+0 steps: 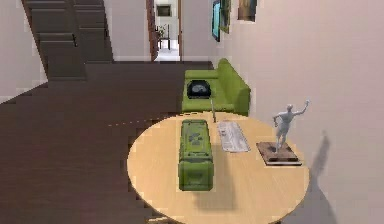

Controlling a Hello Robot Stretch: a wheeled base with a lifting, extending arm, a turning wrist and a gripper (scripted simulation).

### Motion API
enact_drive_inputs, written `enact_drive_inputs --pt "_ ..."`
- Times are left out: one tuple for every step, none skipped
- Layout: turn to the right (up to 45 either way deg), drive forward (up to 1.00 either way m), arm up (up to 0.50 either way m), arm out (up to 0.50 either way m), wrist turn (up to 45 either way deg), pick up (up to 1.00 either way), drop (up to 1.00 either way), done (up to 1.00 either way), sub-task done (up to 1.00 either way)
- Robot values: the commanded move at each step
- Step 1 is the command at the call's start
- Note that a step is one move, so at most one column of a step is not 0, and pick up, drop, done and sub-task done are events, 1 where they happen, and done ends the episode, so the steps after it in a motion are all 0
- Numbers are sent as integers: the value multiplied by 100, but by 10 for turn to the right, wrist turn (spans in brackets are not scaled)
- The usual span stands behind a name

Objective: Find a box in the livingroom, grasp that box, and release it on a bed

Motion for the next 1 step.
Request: enact_drive_inputs --pt "0 5 0 0 0 0 0 0 0"
